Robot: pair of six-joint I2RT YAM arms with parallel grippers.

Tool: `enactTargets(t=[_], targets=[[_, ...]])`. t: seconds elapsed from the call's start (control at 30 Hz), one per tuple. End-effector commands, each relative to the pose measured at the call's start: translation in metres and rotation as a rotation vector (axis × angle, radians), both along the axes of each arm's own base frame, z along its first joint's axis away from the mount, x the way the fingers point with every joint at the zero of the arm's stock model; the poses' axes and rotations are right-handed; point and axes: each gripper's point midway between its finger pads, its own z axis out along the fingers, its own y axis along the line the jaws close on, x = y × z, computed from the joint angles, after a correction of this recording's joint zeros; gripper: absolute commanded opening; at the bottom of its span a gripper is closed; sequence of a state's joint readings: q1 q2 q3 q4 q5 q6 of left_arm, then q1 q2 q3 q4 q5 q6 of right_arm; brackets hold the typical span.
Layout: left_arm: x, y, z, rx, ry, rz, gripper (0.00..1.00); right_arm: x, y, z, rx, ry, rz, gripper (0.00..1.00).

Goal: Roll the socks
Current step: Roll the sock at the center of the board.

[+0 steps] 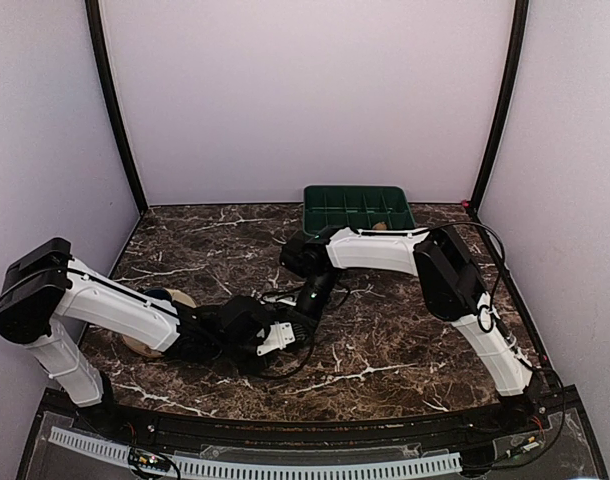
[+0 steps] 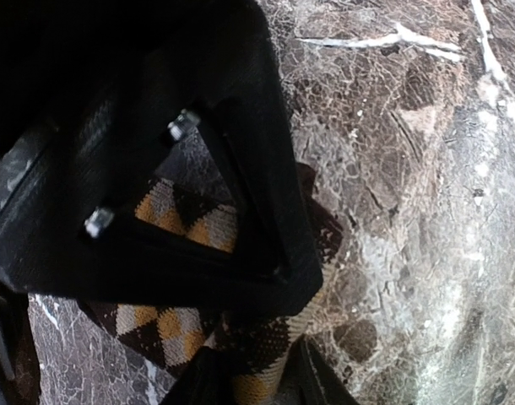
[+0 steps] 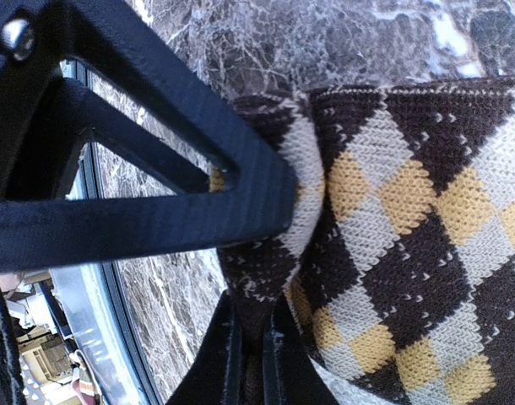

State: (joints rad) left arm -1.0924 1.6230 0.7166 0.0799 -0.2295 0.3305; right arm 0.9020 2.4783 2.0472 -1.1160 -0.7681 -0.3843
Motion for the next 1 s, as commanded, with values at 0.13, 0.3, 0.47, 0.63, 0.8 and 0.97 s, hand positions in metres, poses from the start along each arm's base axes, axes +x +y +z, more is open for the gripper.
enactTargets(t=[0.13,0.3,0.47,0.63,0.8,0.97], targets=[[-0.001,0.005,-0.005,0.060,0.005,-0.003,0.26,-0.001,-0.006,-0.010,-0.033,0.035,0.001,0.00],[-0.001,0.005,-0.010,0.091,0.021,-0.003,0.17,-0.001,-0.007,-0.011,-0.035,0.037,-0.001,0.00],[-0.006,0.006,-0.015,0.111,0.055,-0.010,0.08,-0.001,-0.007,-0.009,-0.033,0.031,-0.003,0.00],[-0.014,0.008,-0.023,0.138,0.109,-0.023,0.00,0.001,-0.009,-0.009,-0.038,0.029,-0.008,0.00],[-0.020,0.010,-0.024,0.150,0.160,-0.021,0.00,0.006,-0.012,-0.009,-0.034,0.026,-0.028,0.15],[-0.028,0.013,-0.026,0.169,0.223,-0.020,0.00,0.014,-0.014,-0.001,0.020,0.028,-0.064,0.28]])
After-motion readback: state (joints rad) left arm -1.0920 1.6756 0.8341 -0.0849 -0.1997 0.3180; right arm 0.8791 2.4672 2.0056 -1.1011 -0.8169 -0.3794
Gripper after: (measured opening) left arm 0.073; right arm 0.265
